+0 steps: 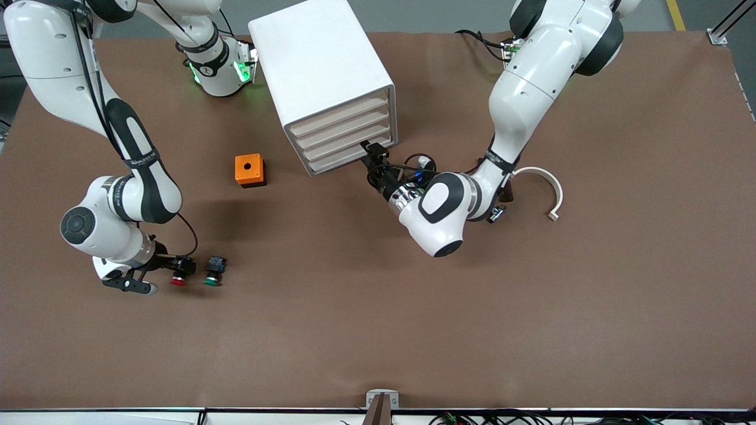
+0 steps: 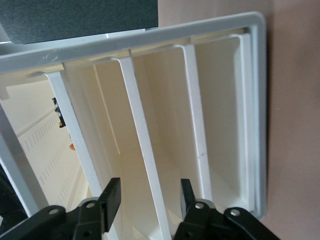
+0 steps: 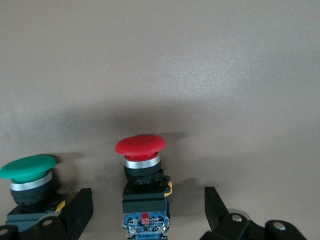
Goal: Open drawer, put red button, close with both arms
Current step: 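Grasp the drawer handle with the left gripper while the right gripper grasps the red button, then pull the drawer open with the left gripper while the right gripper lifts the button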
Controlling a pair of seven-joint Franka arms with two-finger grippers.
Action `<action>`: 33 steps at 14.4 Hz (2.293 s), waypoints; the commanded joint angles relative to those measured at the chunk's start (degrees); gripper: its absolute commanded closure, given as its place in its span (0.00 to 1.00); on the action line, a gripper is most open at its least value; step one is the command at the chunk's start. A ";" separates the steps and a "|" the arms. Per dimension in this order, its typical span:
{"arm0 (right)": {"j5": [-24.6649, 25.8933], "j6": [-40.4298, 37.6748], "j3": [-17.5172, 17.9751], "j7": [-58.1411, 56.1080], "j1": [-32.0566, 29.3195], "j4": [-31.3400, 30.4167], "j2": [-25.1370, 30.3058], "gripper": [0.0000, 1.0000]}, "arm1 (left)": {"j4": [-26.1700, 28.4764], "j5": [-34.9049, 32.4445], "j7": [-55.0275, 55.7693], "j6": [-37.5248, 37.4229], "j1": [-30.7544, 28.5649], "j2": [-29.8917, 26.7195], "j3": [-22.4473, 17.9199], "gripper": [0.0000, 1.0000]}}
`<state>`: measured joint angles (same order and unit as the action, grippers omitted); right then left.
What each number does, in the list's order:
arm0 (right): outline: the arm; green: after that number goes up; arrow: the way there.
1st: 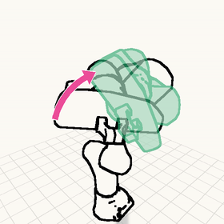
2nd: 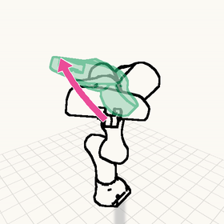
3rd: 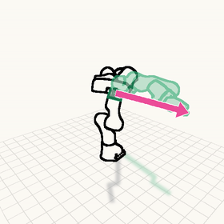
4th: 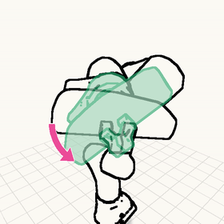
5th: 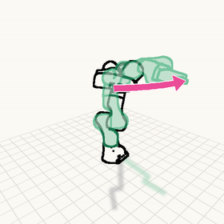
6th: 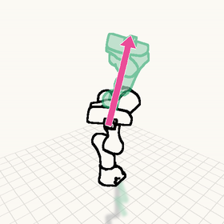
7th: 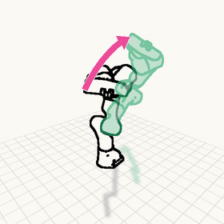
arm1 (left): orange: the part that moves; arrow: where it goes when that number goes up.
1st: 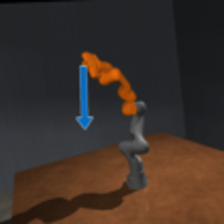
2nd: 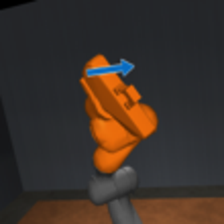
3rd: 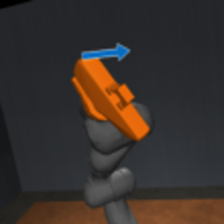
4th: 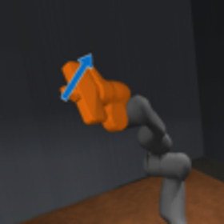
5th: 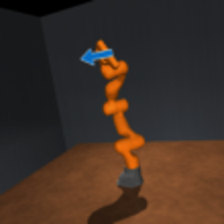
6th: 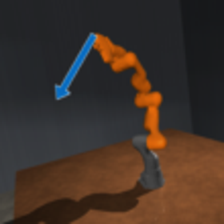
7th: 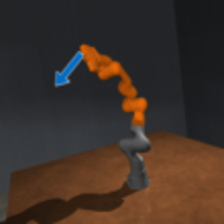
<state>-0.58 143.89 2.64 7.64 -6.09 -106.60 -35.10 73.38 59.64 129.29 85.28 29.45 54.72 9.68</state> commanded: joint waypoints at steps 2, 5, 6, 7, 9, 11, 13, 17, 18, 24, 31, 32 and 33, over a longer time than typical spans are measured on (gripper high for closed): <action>0.40 1.22 0.88 1.76 -0.94 -1.85 0.38 0.03 | -0.79 2.14 1.66 -1.87 1.84 1.35 0.08 0.46; 0.40 1.13 0.88 1.68 -0.76 -2.29 -0.05 0.08 | -0.61 2.67 2.27 -3.27 3.60 1.70 0.08 0.46; 0.40 0.96 0.88 1.67 -0.59 -2.38 -0.14 0.13 | -0.61 2.76 2.98 -3.54 4.04 1.79 0.17 0.47; 0.49 0.78 0.88 1.59 -0.41 -2.47 -0.14 0.19 | -0.52 2.76 3.59 -3.72 4.74 1.79 0.17 0.48; 0.49 0.52 0.88 0.98 -0.32 -2.56 -0.14 0.45 | -0.17 2.67 3.77 -3.72 5.53 2.31 0.17 0.48; 0.49 0.43 0.88 0.88 -0.32 -2.47 -0.14 0.78 | -0.08 2.67 4.21 -3.81 5.88 2.67 0.17 0.54; 0.49 0.43 0.88 0.88 -0.15 -2.30 -0.14 0.97 | -0.08 2.50 4.39 -3.81 6.50 2.84 0.17 0.61; 0.49 -1.58 1.23 1.58 0.29 -1.86 2.22 1.00 | -0.17 2.49 4.13 -3.81 7.38 3.81 0.17 0.73; 0.49 -3.86 1.23 1.85 0.64 -1.77 3.88 1.00 | -0.17 2.41 4.12 -3.89 7.47 3.81 0.17 0.78; 0.40 -14.59 1.41 16.06 5.38 -1.50 12.33 1.00 | -0.17 2.76 3.95 -3.98 6.33 3.72 0.17 0.89; 0.31 -25.93 1.49 34.52 13.02 -1.59 20.50 1.00 | -0.17 4.60 3.86 -3.98 1.06 3.72 0.17 0.88; 0.31 -27.42 1.49 37.50 15.04 -1.42 21.38 1.00 | -0.17 4.78 3.86 -3.98 -0.08 3.81 0.17 0.88; 0.05 -28.57 1.49 40.14 16.45 -1.15 22.17 1.00 | -0.17 4.78 3.86 -3.98 -0.96 3.81 0.17 0.88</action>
<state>-0.59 117.46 4.40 42.25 7.38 -106.82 -15.98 73.76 62.80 132.66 81.64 30.17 57.99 9.62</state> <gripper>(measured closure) 0.586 0.872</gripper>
